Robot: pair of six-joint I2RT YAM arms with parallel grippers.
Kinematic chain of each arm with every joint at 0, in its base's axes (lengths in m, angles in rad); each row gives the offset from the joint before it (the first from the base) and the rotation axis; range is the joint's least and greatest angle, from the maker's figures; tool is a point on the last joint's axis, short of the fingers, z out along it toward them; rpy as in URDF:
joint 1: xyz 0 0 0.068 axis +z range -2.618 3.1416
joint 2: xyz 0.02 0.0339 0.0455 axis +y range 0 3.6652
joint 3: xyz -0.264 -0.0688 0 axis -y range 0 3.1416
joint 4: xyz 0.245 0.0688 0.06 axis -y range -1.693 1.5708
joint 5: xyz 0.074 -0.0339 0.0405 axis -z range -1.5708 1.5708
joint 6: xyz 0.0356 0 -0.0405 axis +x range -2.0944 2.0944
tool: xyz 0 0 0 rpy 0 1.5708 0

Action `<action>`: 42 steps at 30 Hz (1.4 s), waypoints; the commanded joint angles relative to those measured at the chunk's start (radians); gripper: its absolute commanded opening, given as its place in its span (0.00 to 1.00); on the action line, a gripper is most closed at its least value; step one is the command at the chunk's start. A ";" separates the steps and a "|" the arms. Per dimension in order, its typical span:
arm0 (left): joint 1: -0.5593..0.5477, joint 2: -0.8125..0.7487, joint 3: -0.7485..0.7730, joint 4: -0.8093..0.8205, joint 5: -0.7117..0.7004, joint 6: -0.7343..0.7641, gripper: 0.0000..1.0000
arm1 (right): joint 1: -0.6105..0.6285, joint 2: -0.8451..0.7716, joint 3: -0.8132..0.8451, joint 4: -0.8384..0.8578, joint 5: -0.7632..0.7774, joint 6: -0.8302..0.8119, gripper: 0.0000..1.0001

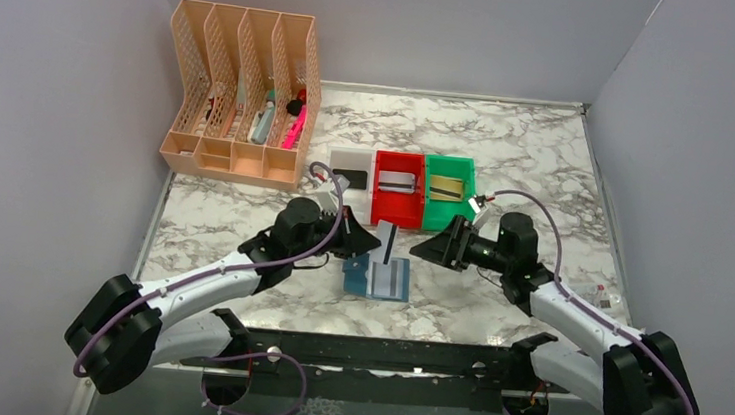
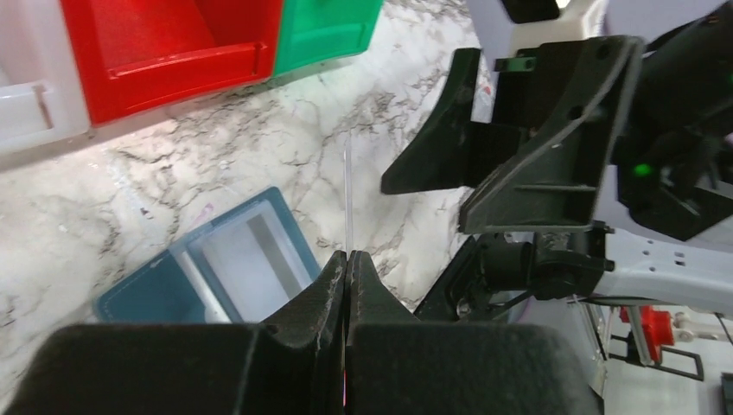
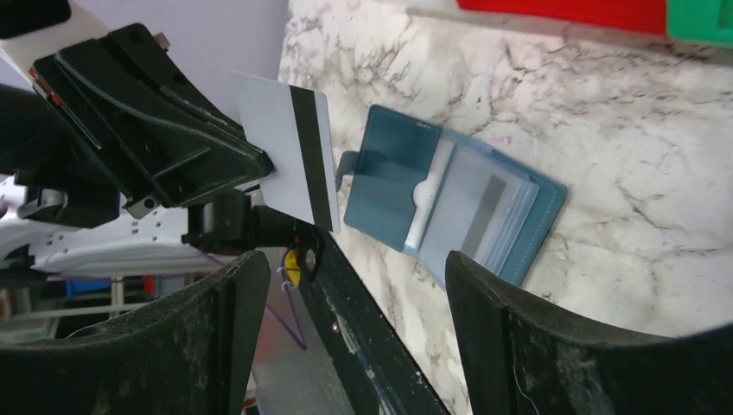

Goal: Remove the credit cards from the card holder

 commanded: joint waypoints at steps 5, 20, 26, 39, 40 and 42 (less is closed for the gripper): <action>0.006 -0.006 -0.047 0.163 0.070 -0.068 0.00 | 0.000 0.138 -0.028 0.342 -0.227 0.111 0.69; 0.008 -0.013 -0.079 0.263 0.125 -0.168 0.00 | 0.042 0.286 -0.008 0.598 -0.257 0.222 0.52; 0.008 -0.012 -0.078 0.304 0.162 -0.186 0.00 | 0.057 0.316 -0.008 0.684 -0.253 0.262 0.45; 0.008 -0.006 -0.079 0.369 0.221 -0.195 0.00 | 0.057 0.304 -0.031 0.834 -0.264 0.354 0.25; 0.008 -0.007 -0.081 0.370 0.221 -0.195 0.00 | 0.058 0.298 -0.036 0.832 -0.262 0.355 0.24; 0.008 -0.009 -0.086 0.381 0.219 -0.198 0.00 | 0.058 0.289 -0.045 0.827 -0.261 0.355 0.23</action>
